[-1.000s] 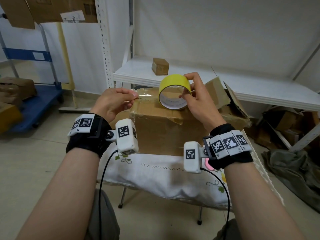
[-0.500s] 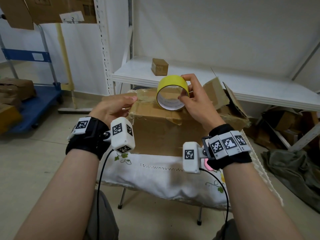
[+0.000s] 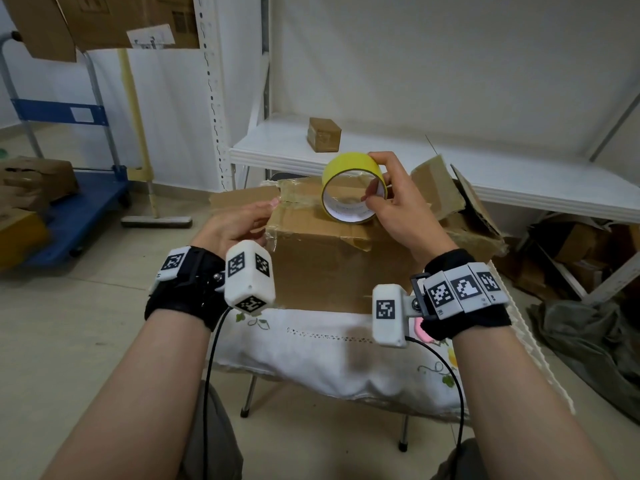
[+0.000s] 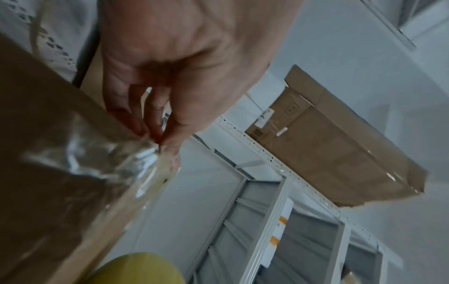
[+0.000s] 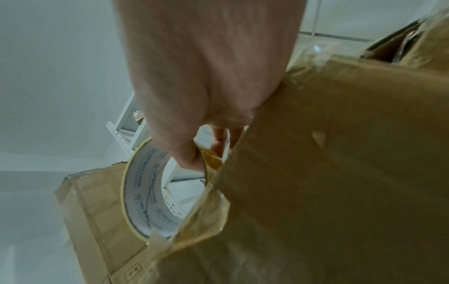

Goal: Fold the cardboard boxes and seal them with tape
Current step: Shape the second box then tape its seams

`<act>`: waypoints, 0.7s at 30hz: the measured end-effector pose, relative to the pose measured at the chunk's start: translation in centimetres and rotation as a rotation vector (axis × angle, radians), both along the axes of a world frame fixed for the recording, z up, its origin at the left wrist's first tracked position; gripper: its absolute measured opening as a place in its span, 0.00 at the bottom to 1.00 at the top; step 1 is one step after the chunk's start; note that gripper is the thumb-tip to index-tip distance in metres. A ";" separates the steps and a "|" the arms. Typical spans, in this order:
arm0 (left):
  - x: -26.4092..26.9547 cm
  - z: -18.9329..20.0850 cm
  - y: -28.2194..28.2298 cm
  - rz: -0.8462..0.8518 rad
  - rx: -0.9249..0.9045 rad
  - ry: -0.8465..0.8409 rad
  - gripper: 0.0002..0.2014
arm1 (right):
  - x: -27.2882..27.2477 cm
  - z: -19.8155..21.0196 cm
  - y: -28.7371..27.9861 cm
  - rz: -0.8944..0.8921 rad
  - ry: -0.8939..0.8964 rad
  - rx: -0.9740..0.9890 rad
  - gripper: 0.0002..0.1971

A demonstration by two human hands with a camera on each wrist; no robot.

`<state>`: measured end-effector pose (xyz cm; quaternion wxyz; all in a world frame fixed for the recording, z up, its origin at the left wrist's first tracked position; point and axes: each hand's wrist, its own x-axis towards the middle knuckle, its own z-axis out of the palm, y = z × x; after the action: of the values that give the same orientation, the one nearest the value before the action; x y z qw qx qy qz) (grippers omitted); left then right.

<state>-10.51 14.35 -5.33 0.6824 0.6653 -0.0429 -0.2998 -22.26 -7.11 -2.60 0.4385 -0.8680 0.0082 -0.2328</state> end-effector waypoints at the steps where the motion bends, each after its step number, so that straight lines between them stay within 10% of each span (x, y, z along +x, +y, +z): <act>1: 0.1 -0.1 0.1 -0.005 -0.009 0.014 0.05 | 0.0 0.0 0.0 0.002 -0.003 0.002 0.24; 6: 0.1 -0.1 0.2 0.143 -0.135 -0.052 0.11 | 0.1 0.0 0.0 0.000 -0.007 -0.008 0.23; 12: -1.7 2.1 -1.9 0.205 0.040 -0.832 0.14 | 0.1 -0.1 -0.2 0.008 -0.013 -0.008 0.24; 21: -1.8 1.2 -3.1 -0.179 0.377 -0.740 0.23 | 0.6 -0.4 -0.3 0.001 -0.035 -0.017 0.23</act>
<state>-12.31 11.28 -4.10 0.4585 0.8348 -0.2872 -0.1015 -21.62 -7.45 -2.97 0.4315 -0.8674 -0.0018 -0.2479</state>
